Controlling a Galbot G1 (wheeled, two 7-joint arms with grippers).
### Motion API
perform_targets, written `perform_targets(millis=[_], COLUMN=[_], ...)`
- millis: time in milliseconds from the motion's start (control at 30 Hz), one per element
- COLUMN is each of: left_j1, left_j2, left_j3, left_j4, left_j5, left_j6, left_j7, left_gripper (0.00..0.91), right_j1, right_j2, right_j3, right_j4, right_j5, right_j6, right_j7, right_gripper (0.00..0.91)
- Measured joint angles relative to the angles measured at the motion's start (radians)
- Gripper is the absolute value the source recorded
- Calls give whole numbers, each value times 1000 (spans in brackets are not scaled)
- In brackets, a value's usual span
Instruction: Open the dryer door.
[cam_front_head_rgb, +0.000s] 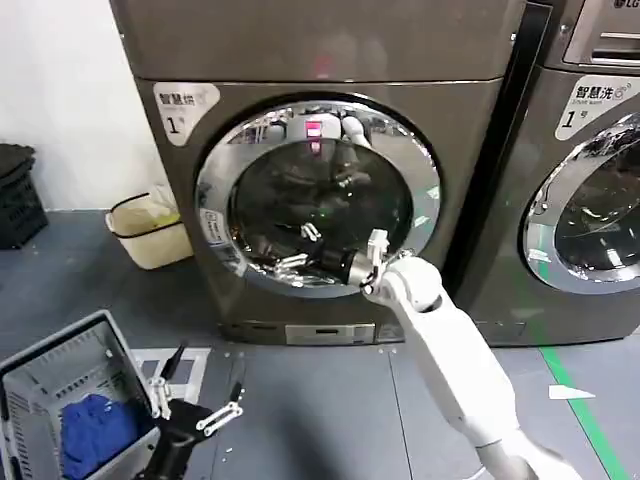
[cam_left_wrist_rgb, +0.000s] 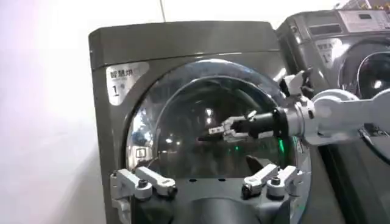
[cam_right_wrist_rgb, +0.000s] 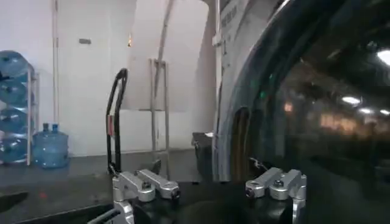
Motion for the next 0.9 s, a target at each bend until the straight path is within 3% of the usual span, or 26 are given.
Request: perform_targets(millis=[900], left_j1=[-3], left_j2=[-2], left_j3=[2], left_j4=[-1], left_j5=[10], left_j6=[-1], left_j7=[1], left_gripper=[907], right_j1=[56], right_j2=[98], right_j3=[1], right_j4=[-171], right_j5=[-64], right_j6=[31], right_j7=[-8], right_gripper=[907])
